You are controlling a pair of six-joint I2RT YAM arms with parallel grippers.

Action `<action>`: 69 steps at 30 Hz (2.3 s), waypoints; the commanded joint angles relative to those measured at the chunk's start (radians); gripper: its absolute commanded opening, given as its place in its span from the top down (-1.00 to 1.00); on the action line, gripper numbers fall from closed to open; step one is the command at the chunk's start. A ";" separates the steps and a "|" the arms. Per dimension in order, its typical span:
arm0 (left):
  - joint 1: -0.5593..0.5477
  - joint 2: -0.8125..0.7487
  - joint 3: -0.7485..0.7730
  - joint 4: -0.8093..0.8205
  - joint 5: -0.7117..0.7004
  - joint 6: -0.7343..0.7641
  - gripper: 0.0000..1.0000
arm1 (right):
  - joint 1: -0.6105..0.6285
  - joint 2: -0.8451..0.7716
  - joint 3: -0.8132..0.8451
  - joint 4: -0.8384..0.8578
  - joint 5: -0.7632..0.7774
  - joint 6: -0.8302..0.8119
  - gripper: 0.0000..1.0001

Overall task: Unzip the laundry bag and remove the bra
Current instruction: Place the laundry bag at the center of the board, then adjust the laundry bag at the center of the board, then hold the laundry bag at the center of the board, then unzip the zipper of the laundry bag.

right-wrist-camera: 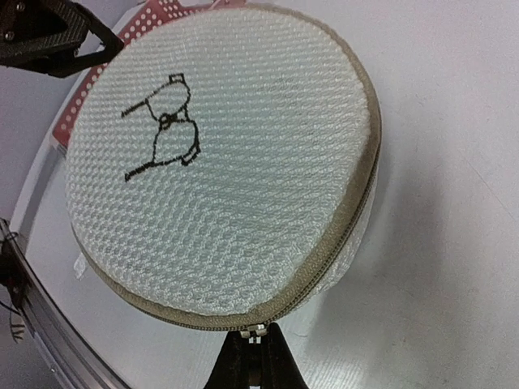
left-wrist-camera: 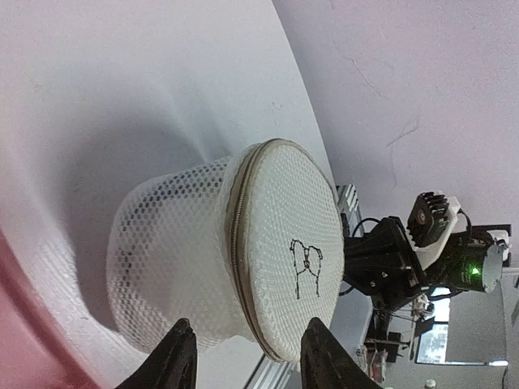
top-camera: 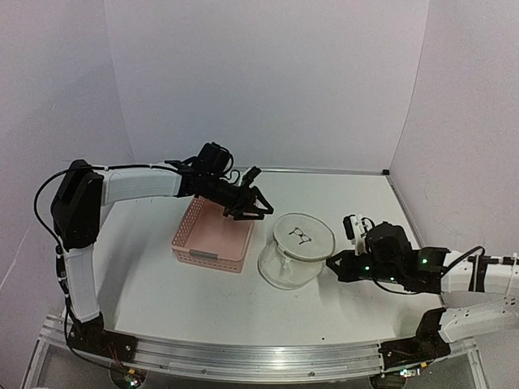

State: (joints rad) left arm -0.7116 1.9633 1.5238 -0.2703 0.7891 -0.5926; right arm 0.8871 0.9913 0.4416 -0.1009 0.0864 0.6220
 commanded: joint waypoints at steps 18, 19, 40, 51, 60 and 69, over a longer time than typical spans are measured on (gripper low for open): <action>-0.114 -0.404 -0.453 0.318 -0.150 -0.385 -0.28 | 0.190 0.355 0.189 0.363 0.224 0.336 1.00; -0.117 -0.414 -0.486 0.366 -0.155 -0.421 -0.29 | 0.202 0.373 0.199 0.369 0.235 0.338 1.00; -0.157 -0.201 -0.509 0.613 -0.180 -0.647 -0.33 | 0.306 0.446 0.256 0.389 0.289 0.309 1.00; -0.166 -0.112 -0.429 0.632 -0.143 -0.658 0.18 | 0.316 0.435 0.207 0.395 0.283 0.311 1.00; -0.167 -0.124 -0.438 0.632 -0.134 -0.658 1.00 | 0.320 0.419 0.146 0.394 0.281 0.338 1.00; -0.169 -0.173 -0.475 0.632 -0.117 -0.597 1.00 | 0.320 0.313 0.014 0.363 0.354 0.369 1.00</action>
State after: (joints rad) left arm -0.8810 1.8503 1.0546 0.3195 0.6376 -1.2377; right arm 1.2015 1.3899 0.5144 0.2741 0.3660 0.9710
